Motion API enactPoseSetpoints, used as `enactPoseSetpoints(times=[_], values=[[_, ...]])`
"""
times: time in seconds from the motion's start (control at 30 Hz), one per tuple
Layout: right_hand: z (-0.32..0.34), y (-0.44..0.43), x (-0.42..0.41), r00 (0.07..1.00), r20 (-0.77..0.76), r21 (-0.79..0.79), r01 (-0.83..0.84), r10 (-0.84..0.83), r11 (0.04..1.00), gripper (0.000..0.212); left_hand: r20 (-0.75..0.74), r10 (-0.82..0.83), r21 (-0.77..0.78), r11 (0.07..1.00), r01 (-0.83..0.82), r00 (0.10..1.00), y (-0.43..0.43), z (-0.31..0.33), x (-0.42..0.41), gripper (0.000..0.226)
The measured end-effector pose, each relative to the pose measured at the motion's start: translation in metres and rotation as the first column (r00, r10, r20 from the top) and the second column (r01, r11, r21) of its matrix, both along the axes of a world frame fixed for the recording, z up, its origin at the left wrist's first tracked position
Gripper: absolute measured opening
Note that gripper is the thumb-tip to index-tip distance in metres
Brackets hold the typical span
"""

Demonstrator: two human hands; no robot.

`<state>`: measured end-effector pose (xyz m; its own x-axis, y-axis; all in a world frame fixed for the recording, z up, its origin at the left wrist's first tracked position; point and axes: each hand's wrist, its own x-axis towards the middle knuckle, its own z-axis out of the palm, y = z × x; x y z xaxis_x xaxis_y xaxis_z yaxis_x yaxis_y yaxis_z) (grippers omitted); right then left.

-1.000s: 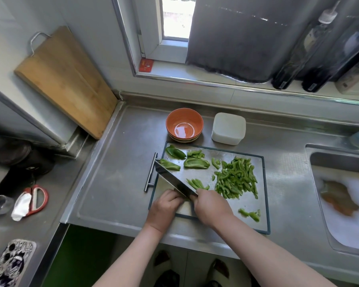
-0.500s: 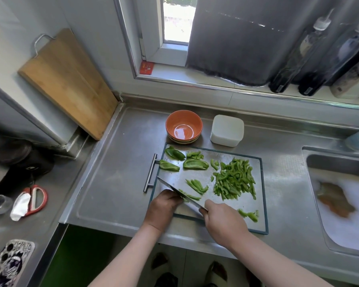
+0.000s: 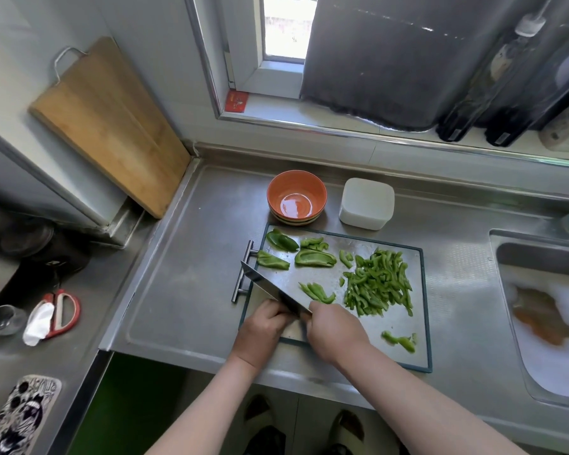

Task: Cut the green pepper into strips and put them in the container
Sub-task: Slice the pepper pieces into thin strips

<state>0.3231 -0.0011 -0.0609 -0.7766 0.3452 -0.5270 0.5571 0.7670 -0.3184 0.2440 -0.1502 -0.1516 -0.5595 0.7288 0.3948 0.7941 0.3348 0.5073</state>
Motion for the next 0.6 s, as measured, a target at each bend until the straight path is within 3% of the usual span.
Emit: enactPoseSetpoints(times=[0.2, 0.4, 0.6], values=[[0.004, 0.003, 0.0, 0.997, -0.05, -0.041, 0.06, -0.062, 0.997, 0.031, 0.017, 0.005, -0.021, 1.0, -0.004, 1.0, 0.0, 0.003, 0.0, 0.012], [0.013, 0.005, 0.029, 0.997, -0.076, 0.015, -0.02, 0.021, 1.0, 0.03, -0.038, -0.004, -0.021, 1.0, 0.003, 0.999, -0.002, 0.0, -0.005, 0.01], [0.016, 0.005, 0.045, 0.996, -0.087, -0.005, 0.0, -0.001, 1.0, 0.031, -0.08, -0.002, -0.012, 1.0, 0.001, 0.997, -0.004, -0.002, -0.007, 0.016]])
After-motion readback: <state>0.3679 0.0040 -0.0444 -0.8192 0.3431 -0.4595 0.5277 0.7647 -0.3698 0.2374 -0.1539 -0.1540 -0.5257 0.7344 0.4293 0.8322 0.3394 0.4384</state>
